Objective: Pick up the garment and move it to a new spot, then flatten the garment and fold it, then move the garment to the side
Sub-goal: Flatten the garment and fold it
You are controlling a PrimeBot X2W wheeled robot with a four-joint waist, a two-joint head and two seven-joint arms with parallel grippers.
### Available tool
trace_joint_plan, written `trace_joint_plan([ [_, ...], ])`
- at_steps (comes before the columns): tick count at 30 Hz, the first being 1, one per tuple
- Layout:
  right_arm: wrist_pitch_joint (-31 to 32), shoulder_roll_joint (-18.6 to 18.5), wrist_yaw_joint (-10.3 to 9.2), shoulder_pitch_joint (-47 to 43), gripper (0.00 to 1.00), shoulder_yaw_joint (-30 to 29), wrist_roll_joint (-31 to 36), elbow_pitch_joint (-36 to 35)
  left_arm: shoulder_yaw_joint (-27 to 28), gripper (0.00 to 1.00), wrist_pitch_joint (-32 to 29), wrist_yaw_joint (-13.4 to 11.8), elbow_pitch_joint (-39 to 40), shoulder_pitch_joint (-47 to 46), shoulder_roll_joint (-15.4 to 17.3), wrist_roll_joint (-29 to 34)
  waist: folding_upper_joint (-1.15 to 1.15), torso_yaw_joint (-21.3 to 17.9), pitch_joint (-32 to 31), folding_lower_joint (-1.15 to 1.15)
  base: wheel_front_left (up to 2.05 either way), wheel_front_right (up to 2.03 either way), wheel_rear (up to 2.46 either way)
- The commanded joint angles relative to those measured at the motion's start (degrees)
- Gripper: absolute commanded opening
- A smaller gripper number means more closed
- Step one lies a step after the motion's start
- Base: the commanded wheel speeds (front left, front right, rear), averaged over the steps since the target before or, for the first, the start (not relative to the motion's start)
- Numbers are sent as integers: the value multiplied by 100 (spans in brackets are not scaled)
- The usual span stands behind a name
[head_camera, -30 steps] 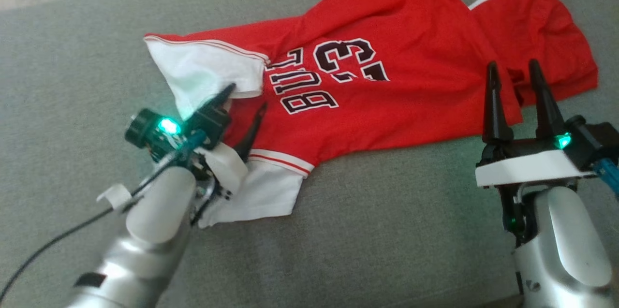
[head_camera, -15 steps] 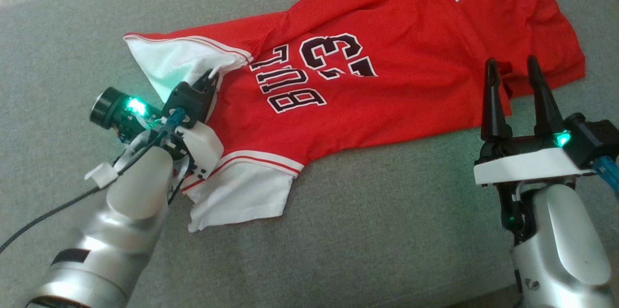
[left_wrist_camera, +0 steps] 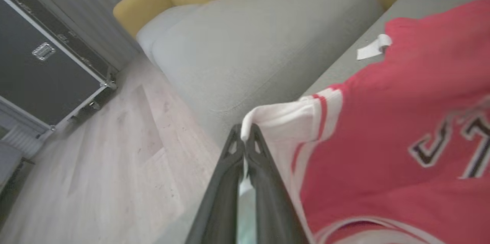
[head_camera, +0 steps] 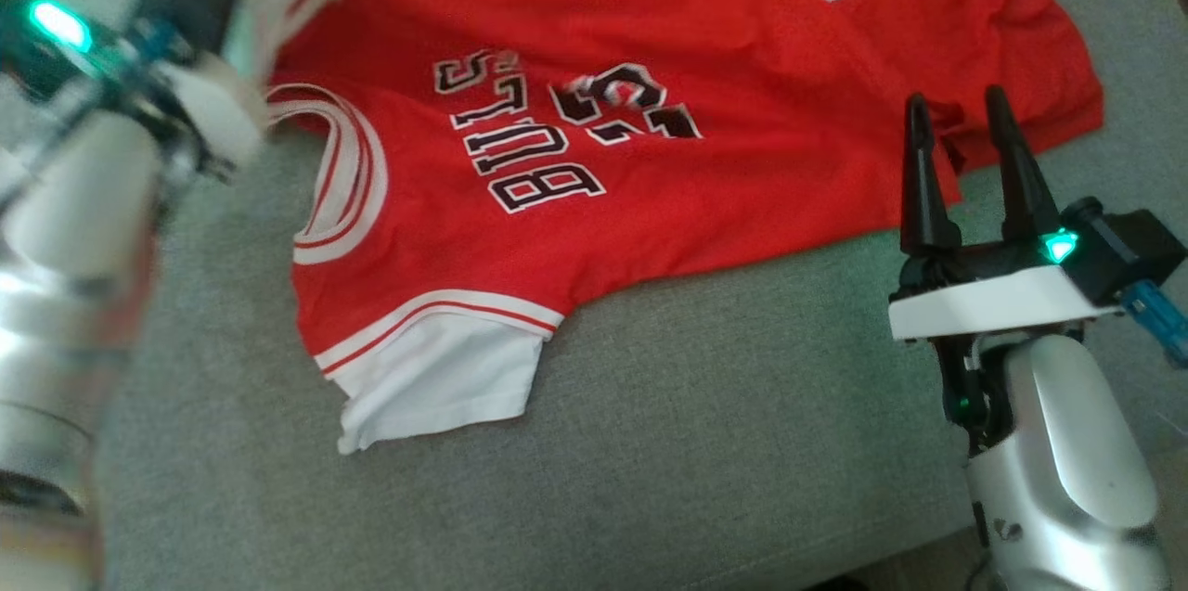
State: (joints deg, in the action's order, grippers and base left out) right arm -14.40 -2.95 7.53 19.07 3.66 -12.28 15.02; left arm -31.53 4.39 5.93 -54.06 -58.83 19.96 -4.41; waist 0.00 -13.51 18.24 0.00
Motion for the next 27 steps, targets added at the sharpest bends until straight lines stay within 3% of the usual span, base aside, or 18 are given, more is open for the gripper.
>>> trace_joint_plan([
  [1,-60,7,-4,160,100,175,-69,-185,114,0,-92,37,50,-443,416,67,0,-85,87,0,0,0,0],
  [13,-60,7,-4,425,100,666,-362,-195,-277,0,-407,147,-417,-1684,1371,286,0,-617,552,0,0,0,0],
  [17,-60,7,-4,514,100,713,-416,-248,-405,0,-453,152,-536,-2067,1550,345,0,-778,774,0,0,0,0],
  [18,-60,7,-4,530,100,699,-422,-268,-407,91,-423,145,-554,-2167,1557,352,0,-782,823,0,0,0,0],
  [19,-60,7,-4,540,100,682,-426,-284,-384,100,-390,101,-583,-2242,1537,332,0,-777,855,0,0,0,0],
  [24,-60,7,-4,546,100,575,-363,-261,-229,100,171,-271,-644,-2358,1268,155,0,-607,862,0,0,0,0],
  [27,-60,7,-4,560,100,497,-267,-234,-98,100,540,-350,-702,-2238,997,-79,0,-389,764,0,0,0,0],
])
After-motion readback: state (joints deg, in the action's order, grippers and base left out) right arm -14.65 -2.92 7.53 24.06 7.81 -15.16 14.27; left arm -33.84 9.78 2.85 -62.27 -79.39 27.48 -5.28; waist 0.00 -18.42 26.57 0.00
